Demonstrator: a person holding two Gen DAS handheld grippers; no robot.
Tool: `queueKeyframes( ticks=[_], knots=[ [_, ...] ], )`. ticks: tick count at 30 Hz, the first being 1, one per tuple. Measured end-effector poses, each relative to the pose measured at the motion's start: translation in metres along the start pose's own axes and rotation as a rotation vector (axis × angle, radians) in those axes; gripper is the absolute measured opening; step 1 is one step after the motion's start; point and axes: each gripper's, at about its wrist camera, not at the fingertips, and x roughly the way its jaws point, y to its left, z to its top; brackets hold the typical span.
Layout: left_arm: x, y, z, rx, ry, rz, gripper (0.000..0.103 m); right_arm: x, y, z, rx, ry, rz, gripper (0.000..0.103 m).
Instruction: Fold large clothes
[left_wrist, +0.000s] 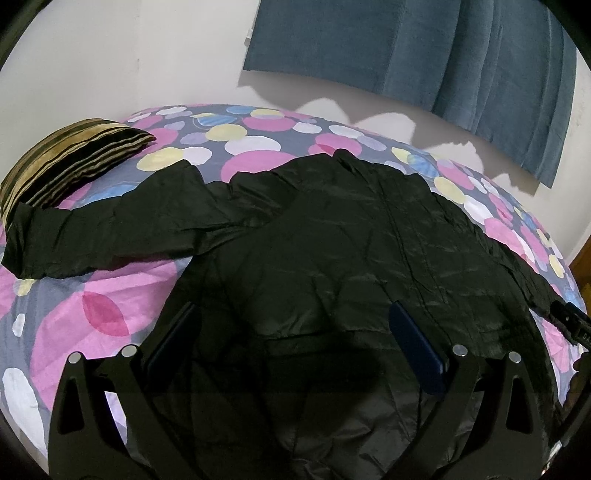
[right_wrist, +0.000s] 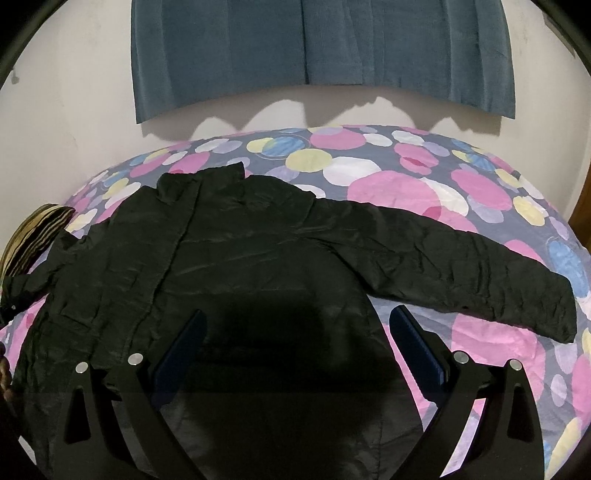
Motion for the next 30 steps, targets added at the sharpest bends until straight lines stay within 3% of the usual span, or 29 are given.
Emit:
queueKeyframes(
  ticks=[19,30],
  knots=[
    [-0.0001,0.0014,0.0000,0.001,0.002,0.001,0.101,0.0000,0.0025,-0.0006,-0.001,-0.001,0.006,0.099],
    [0.0002,0.0022,-0.0003,-0.002,0.004,-0.001,0.101,0.0011,0.0041,-0.0012,0.017,0.009,0.053,0.099]
  ],
)
